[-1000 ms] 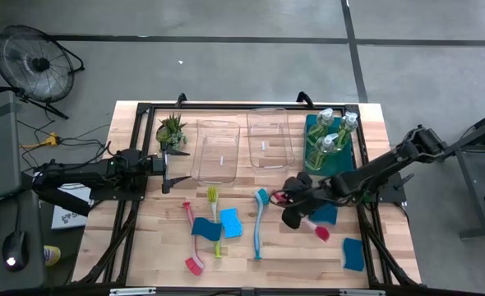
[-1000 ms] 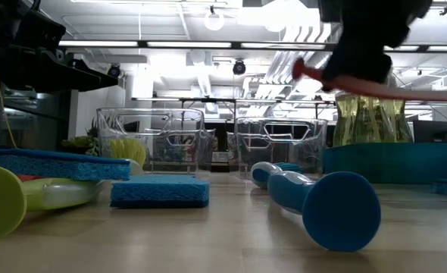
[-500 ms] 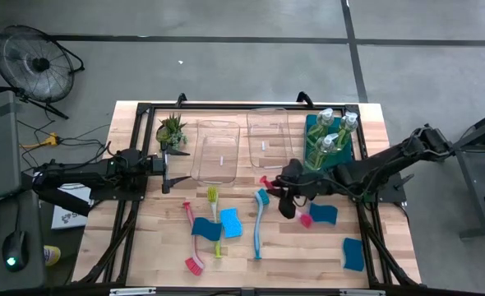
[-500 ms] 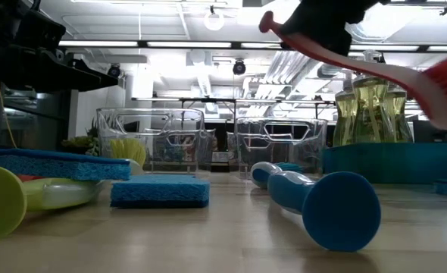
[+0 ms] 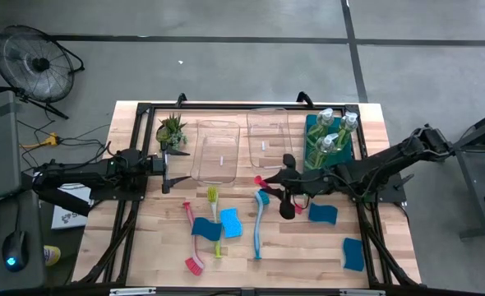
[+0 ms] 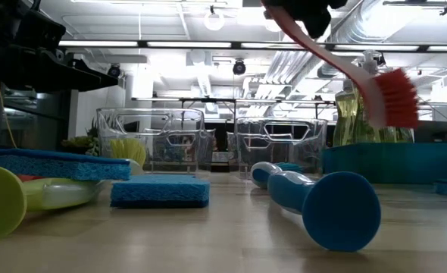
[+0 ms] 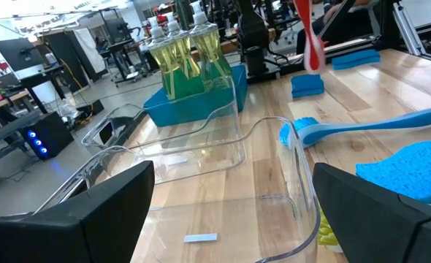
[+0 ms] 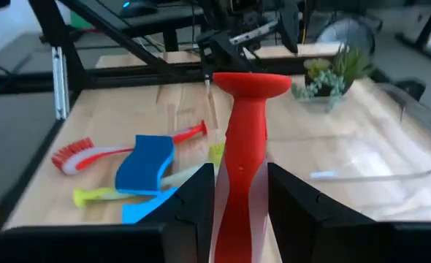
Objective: Pick & Place Kitchen Sink Supplies
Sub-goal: Put the right red dishwashing brush into the right transparent bin
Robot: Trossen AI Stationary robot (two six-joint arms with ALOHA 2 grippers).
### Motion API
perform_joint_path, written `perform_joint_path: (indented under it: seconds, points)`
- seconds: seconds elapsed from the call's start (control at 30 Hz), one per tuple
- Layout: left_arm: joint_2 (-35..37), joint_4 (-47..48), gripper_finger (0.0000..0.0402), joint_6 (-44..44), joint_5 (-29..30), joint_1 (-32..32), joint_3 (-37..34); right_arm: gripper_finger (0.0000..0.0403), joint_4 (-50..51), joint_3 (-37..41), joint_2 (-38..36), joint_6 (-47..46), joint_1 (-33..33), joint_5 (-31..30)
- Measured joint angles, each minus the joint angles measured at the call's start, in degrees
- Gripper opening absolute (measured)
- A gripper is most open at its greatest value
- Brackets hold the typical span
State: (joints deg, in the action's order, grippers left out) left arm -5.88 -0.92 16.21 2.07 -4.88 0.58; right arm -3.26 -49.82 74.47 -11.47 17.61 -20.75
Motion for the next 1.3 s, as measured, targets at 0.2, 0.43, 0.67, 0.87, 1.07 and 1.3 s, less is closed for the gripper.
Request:
perform_joint_path:
  seconds: [0.2,0.43,0.67,0.87,1.07,1.3]
  points:
    - [0.0,0.0,0.0367,0.0,0.0,0.0,0.0,0.0098,-3.7,0.0,0.0,11.7,0.0,-0.3]
    - [0.0,0.0,0.0367,0.0,0.0,0.0,0.0,0.0098,-6.5,0.0,0.0,31.4,0.0,0.5]
    - [0.0,0.0,0.0367,0.0,0.0,0.0,0.0,0.0098,-6.9,0.0,0.0,46.9,-0.7,-0.6]
    - [0.0,0.0,0.0367,0.0,0.0,0.0,0.0,0.0098,-6.9,0.0,0.0,57.6,-3.6,-3.1]
    - [0.0,0.0,0.0367,0.0,0.0,0.0,0.0,0.0098,-6.6,0.0,0.2,62.6,-8.9,2.0]
    - [0.0,0.0,0.0367,0.0,0.0,0.0,0.0,0.0098,-7.3,0.0,2.5,67.1,-15.8,11.9]
